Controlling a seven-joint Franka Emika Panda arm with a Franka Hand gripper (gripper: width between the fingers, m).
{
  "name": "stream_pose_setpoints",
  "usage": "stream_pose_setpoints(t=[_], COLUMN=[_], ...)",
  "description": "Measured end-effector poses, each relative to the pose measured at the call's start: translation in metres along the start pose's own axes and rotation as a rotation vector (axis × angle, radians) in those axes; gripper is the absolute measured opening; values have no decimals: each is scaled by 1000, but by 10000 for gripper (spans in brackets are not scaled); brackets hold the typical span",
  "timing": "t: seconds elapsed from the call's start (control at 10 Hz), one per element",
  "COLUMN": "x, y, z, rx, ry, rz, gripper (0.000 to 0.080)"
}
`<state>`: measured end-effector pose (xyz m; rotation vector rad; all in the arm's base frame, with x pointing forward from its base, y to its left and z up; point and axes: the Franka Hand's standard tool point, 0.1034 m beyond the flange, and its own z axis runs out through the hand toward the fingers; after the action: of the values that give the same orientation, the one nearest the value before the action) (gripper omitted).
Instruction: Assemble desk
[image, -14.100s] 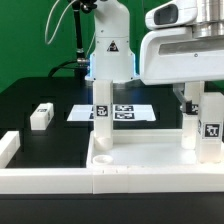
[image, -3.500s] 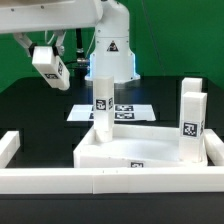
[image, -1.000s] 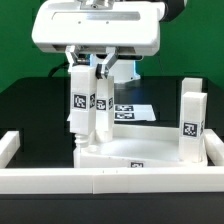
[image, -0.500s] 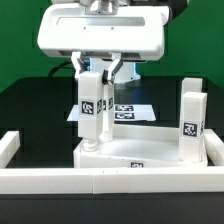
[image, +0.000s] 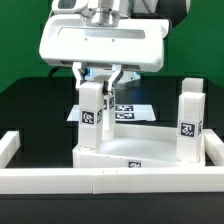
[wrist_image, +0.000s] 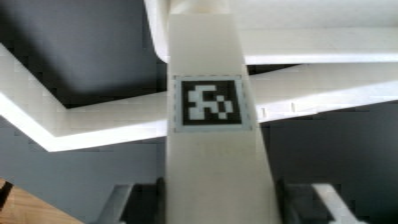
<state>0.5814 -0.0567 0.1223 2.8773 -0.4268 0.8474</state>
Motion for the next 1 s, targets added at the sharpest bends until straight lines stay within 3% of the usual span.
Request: stream_pose_setpoints(t=[0.3, 0.5, 0.6, 0.7, 1.0], x=[0, 0, 0, 0, 0], y=[0, 0, 0, 0, 0], z=[0, 0, 0, 0, 0], rx=[0, 0, 0, 0, 0], ry=[0, 0, 0, -1, -1], rz=[0, 0, 0, 0, 0], gripper=[290, 577, 577, 634, 649])
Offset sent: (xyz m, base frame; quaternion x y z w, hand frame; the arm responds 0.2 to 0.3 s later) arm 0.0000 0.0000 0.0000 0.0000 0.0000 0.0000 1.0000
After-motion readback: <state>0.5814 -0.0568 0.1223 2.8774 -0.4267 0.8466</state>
